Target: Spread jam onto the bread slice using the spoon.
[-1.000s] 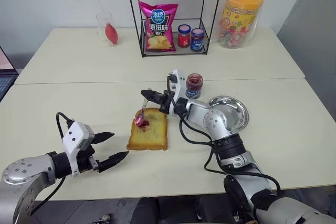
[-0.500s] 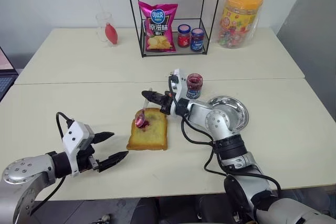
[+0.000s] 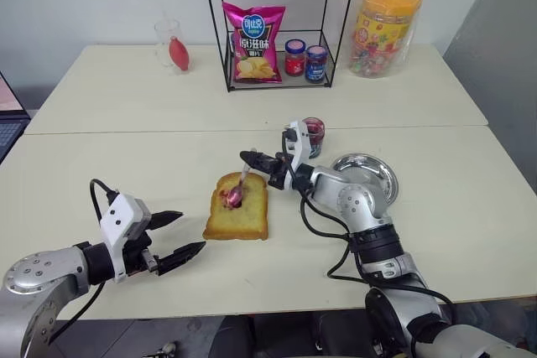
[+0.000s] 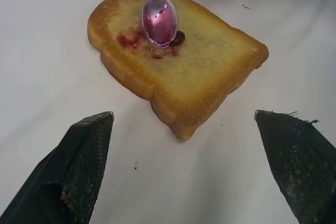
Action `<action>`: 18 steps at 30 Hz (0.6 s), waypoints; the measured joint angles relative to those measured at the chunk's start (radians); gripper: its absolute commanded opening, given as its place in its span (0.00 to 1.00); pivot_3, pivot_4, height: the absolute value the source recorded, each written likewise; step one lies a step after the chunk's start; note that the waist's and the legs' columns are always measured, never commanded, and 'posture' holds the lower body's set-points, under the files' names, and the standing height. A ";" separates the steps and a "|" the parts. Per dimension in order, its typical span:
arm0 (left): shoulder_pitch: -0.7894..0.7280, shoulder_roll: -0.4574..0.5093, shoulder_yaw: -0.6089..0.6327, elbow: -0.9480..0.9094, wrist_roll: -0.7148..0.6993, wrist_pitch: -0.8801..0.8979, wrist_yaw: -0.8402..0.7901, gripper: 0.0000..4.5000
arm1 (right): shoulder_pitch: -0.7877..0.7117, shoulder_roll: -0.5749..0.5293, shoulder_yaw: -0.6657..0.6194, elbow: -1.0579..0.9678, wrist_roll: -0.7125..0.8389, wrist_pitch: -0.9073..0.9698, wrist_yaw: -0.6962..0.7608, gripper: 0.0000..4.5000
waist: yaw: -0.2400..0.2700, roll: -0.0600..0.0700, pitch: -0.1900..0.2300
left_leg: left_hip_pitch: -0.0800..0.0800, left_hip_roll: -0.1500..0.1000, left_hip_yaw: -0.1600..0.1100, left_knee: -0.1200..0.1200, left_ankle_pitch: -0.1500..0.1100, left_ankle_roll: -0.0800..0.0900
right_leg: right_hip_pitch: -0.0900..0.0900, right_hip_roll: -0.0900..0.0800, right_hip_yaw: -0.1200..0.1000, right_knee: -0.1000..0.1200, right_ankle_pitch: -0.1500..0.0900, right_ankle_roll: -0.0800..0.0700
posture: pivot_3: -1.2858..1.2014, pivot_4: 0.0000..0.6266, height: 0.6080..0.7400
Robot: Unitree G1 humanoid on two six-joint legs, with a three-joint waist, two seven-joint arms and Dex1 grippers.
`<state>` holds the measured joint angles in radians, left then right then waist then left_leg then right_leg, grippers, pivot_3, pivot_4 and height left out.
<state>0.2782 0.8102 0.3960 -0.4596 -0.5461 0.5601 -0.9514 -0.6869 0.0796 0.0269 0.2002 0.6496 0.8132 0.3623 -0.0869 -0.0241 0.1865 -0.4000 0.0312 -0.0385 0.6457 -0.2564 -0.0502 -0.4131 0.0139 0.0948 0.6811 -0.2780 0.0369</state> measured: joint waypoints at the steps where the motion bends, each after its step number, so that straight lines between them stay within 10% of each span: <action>1: -0.001 0.000 -0.001 0.000 0.000 0.000 0.000 1.00 | 0.000 0.000 -0.009 -0.008 0.003 0.006 -0.006 0.01 | 0.000 0.000 0.000 | 0.000 0.000 0.000 0.000 0.000 0.000 | 0.000 0.000 0.000 0.000 0.000 0.000 | 0.52 0.24 1.00; 18: -0.007 0.009 -0.018 -0.002 0.000 0.002 0.000 1.00 | 0.045 0.016 -0.073 -0.149 0.106 0.150 -0.076 0.01 | -0.001 0.000 0.000 | 0.000 0.000 0.000 0.000 0.000 0.000 | 0.000 0.000 0.000 0.000 0.000 0.000 | 0.52 0.24 1.00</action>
<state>0.2710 0.8194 0.3785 -0.4612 -0.5463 0.5621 -0.9511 -0.6424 0.0955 -0.0466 0.0510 0.7554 0.9631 0.2862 -0.0874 -0.0240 0.1866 -0.4001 0.0314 -0.0381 0.6456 -0.2564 -0.0502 -0.4134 0.0140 0.0951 0.6811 -0.2780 0.0370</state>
